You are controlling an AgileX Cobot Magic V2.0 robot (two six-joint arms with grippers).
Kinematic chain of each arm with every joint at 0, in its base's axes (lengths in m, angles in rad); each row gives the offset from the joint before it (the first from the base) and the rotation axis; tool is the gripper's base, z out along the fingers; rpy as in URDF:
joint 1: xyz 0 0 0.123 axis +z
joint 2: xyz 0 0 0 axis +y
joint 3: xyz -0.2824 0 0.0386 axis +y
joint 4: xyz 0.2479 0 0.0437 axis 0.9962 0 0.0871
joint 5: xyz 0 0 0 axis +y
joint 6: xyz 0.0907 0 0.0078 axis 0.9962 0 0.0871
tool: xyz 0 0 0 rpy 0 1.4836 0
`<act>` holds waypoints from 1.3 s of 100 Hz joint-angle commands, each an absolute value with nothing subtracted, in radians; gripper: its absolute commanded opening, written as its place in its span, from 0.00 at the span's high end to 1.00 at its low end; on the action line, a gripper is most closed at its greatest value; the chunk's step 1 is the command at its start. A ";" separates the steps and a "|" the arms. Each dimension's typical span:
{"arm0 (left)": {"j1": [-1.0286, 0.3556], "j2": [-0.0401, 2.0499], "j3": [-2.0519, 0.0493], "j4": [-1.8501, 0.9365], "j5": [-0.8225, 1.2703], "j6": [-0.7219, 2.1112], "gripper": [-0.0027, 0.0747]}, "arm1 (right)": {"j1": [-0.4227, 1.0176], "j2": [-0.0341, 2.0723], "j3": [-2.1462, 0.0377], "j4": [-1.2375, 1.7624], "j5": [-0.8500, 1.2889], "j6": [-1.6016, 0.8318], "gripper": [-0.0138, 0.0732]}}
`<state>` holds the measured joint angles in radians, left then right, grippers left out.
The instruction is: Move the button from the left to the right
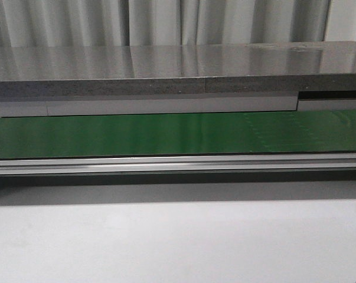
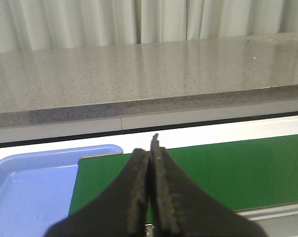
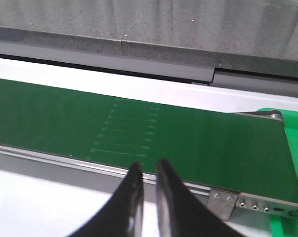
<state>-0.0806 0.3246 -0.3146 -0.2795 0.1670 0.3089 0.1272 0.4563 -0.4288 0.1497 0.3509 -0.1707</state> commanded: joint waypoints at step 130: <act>-0.088 0.331 -0.343 -0.290 0.091 0.309 0.99 | 0.127 0.247 -0.287 0.137 0.132 -0.170 0.92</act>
